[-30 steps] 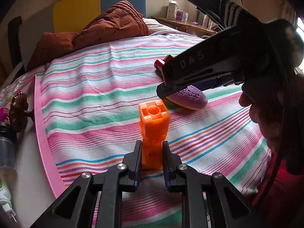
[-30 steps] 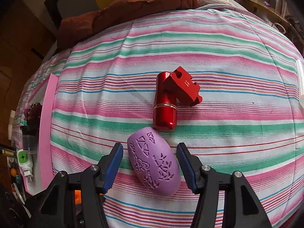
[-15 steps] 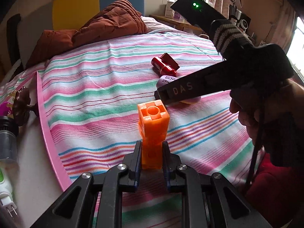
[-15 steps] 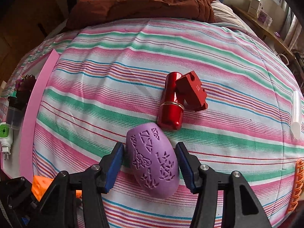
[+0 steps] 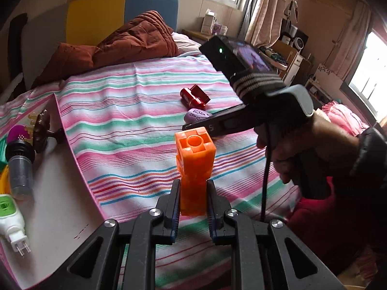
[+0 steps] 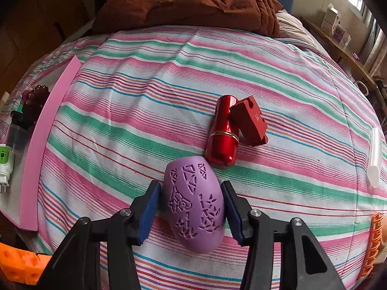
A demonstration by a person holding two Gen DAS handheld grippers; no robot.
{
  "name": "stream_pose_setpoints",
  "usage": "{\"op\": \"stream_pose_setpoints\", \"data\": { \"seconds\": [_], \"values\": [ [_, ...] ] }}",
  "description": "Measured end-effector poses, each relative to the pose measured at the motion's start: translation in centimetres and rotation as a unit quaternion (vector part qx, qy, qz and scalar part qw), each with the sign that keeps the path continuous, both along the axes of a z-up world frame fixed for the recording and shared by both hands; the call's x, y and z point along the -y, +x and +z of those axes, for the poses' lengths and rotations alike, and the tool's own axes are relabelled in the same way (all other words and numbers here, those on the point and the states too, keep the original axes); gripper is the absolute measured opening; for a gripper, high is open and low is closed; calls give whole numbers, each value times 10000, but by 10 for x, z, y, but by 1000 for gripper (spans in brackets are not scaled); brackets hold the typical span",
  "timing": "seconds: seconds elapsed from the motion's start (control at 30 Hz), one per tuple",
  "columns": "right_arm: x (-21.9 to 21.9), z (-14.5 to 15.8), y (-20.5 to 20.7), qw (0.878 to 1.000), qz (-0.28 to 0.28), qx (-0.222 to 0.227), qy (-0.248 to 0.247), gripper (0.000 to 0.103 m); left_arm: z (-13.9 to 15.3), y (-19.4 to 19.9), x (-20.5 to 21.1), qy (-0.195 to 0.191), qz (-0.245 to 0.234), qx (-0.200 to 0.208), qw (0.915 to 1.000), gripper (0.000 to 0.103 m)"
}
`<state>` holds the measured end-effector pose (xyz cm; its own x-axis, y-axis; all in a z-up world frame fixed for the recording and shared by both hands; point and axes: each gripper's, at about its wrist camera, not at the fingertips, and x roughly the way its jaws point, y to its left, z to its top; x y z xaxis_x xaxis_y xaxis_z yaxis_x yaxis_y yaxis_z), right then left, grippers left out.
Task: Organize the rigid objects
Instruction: 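Close the right tool around the purple egg, then carry the orange block into the tray and open the left tool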
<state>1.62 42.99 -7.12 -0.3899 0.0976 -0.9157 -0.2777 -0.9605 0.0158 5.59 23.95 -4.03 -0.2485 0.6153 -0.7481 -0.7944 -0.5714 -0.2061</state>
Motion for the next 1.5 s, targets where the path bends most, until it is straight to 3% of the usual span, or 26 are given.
{"op": "stream_pose_setpoints", "data": {
  "seconds": [0.17, 0.37, 0.5, 0.67, 0.93, 1.23, 1.37, 1.5],
  "values": [
    [4, -1, 1, 9999, 69, -4, 87, 51, 17, -9, 28, 226, 238, 82, 9994, 19],
    [9, -1, 3, 9996, 177, -31, 228, 47, 31, -42, 73, 469, 973, 238, 9939, 19],
    [12, 0, 4, 9993, 230, -44, 287, 44, 23, -63, 105, 499, 1531, 372, 9862, 19],
    [13, -1, 1, 9990, 266, -38, 351, 44, 0, -87, 131, 447, 2037, 826, 9745, 19],
    [14, -1, 1, 9990, 269, -29, 360, 44, -12, -114, 113, 154, 1978, 1026, 9747, 19],
    [15, -1, 0, 9989, 273, -25, 367, 44, -25, -158, 87, -193, 2161, 910, 9719, 20],
    [15, -1, 0, 9990, 268, -21, 366, 44, -23, -157, 90, -97, 2143, 886, 9727, 29],
    [16, -1, 0, 9989, 273, -23, 381, 44, -20, -149, 96, -105, 2177, 821, 9725, 30]
  ]
}}
